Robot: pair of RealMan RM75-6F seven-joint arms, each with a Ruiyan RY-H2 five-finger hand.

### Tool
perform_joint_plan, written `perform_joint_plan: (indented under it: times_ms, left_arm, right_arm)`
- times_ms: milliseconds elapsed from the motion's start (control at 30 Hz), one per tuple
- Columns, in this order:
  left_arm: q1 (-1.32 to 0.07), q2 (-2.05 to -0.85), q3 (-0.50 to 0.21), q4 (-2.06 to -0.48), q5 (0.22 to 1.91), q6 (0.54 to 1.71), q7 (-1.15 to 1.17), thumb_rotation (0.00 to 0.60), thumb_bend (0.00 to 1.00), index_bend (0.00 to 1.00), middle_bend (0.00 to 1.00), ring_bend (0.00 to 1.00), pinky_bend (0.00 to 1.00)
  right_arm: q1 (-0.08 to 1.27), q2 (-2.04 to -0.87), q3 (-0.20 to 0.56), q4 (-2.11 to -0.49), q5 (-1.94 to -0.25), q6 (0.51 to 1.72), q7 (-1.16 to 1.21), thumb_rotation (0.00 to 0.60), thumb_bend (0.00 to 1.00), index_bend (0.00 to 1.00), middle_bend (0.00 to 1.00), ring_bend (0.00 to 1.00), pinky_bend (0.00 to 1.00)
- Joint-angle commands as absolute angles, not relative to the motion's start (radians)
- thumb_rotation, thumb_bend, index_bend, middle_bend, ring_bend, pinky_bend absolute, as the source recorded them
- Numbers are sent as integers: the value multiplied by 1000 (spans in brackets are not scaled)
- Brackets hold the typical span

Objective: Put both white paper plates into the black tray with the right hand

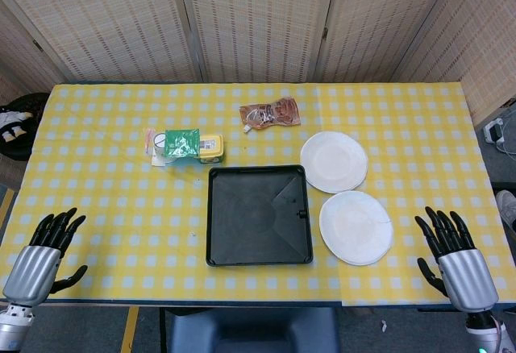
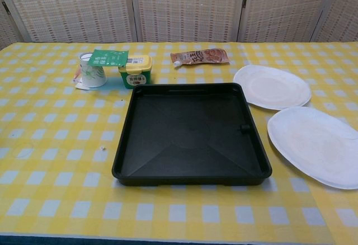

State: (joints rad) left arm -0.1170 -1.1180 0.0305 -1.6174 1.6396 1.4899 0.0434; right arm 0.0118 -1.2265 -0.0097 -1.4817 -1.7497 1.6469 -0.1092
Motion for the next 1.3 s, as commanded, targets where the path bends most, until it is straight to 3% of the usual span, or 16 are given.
perform_joint_plan:
  times_ms: [33,300,600,767,1300]
  left_arm:
    - [-118,-1117,23,-1619,1626,1486,32,600,290,0,0,0,0]
    - [-132,-1129,23,-1627,1644,1475,63,600,289,0,0,0,0]
    - [-128,-1120,42,-1642,1661,1471,72,600,289,0,0,0,0]
    - [-130,-1120,48,-1649,1681,1475,73,600,289,0,0,0,0]
    - [-140,-1122,44,-1649,1663,1451,73,600,289,0,0,0,0]
  right_arm:
    - [15,-1226,-6,-1482,-1742,1642,-106,600,393,0,0,0,0]
    - [1,-1220,-20,-1421,-1775,1694,-25,600,394,5,0,0,0]
    - [5,-1330,-55,-1122,-1831,1742,141,600,393,360,7,0,0]
    - [20,-1392,-51,-972,-1839,1760,171,600,393,476,71,0,0]
    - [133,-1532,-16,-675,-1717,1531,313,600,394,470,72,1,0]
